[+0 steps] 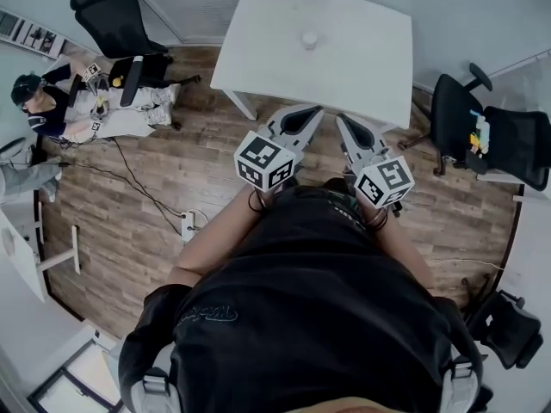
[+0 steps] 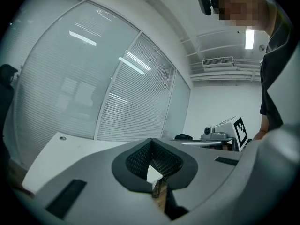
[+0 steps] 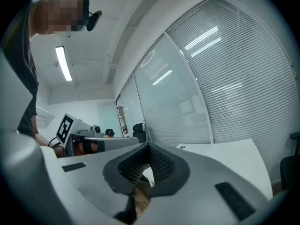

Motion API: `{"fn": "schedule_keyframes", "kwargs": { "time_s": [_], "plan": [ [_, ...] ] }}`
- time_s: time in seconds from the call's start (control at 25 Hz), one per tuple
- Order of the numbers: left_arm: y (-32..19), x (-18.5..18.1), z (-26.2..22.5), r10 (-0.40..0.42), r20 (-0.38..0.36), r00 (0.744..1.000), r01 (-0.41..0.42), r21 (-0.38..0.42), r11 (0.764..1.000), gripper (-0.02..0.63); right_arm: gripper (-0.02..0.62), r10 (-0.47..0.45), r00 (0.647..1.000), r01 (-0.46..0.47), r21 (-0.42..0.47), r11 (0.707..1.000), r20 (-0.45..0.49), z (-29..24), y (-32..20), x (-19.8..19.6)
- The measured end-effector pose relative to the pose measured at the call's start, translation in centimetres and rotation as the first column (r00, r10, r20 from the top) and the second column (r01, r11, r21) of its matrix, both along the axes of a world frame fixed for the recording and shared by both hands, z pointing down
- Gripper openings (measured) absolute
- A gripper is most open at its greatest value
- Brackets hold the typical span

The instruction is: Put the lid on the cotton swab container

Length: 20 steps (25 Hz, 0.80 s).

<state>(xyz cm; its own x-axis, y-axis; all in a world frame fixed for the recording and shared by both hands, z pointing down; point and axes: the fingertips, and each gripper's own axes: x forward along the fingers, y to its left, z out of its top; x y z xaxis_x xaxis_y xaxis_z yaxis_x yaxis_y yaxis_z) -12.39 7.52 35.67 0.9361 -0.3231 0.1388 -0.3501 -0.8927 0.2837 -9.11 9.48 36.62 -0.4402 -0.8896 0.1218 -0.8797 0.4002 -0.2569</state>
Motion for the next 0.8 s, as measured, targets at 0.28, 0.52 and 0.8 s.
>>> {"fn": "schedule_keyframes", "kwargs": {
  "time_s": [0.28,0.52,0.8],
  "plan": [
    [-2.2,-0.6,0.5,-0.018,0.027,0.999,0.018,0.005,1.0,0.015,0.023,-0.047,0.999,0.047,-0.011,0.999,0.013,0.6,-2.7,-1.1],
    [-5.8,-1.8,1.1,-0.102,0.045,0.994,0.103,-0.009,0.995,0.015,0.023,-0.055,0.998,0.055,-0.003,0.999,0.028,0.7,-6.2,-0.9],
    [-9.2,1.3,1.4,-0.112,0.054,0.992,0.112,0.002,0.994,0.015,0.023,-0.085,0.995,0.086,-0.009,0.996,0.048,1.4,-9.9,1.7]
  ]
}}
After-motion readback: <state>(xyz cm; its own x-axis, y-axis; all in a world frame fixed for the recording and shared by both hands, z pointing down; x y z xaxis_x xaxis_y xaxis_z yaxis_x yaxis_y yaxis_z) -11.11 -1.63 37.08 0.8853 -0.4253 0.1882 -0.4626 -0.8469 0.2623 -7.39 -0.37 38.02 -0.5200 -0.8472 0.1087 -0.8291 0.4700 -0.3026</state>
